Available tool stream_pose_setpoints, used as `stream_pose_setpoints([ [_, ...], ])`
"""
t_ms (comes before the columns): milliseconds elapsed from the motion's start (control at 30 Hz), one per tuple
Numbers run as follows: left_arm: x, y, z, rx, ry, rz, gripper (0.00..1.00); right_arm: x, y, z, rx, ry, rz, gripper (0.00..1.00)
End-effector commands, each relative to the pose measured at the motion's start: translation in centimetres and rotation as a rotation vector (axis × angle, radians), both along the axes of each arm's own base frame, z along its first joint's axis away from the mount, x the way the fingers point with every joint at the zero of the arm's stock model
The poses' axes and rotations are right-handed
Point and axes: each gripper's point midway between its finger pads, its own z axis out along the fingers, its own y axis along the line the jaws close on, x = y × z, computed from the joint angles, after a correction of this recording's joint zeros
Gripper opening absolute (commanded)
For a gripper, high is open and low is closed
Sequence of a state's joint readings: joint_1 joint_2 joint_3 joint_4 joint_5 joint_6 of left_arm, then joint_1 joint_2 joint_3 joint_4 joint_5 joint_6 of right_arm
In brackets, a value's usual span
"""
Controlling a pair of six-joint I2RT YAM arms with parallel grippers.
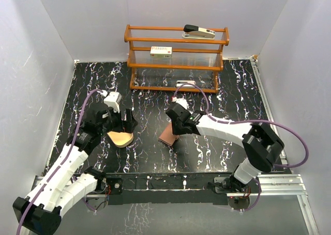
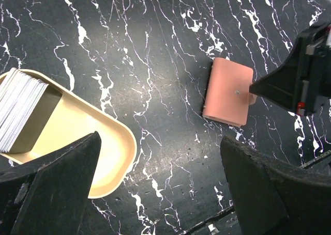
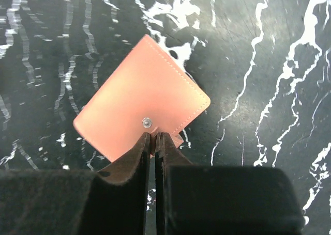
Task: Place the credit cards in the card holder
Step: Open the card holder at the center of the board.
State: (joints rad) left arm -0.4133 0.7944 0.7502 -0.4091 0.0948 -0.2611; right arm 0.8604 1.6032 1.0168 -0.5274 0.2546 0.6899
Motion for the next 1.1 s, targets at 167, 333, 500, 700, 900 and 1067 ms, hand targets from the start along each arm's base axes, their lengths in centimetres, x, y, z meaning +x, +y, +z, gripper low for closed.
stream_pose_setpoints([
  [167,-0.7,-2.1,-1.6,-0.09,0.146,-0.039,0.96,1.3,4.6,8.4,0.275,-0.225,0.199,0.0],
  [333,-1.1,-4.2,-2.5,-0.168,0.273,-0.081,0.89,1.5,5.2,9.6,0.342,-0.27,0.201,0.0],
  [500,-0.8,-5.0,-3.2,-0.197,0.333,-0.079,0.84,2.4,5.6,10.5,0.391,-0.294,0.15,0.0],
  [700,-0.3,-5.5,-4.2,-0.222,0.389,-0.043,0.78,3.1,6.9,11.6,0.438,-0.294,0.143,0.0],
  [900,-0.4,-6.3,-4.9,-0.266,0.438,-0.039,0.76,3.5,6.9,12.5,0.449,-0.304,0.137,0.0],
  [1067,-0.5,-6.6,-5.6,-0.282,0.463,-0.039,0.74,3.8,5.4,11.1,0.405,-0.279,0.108,0.0],
])
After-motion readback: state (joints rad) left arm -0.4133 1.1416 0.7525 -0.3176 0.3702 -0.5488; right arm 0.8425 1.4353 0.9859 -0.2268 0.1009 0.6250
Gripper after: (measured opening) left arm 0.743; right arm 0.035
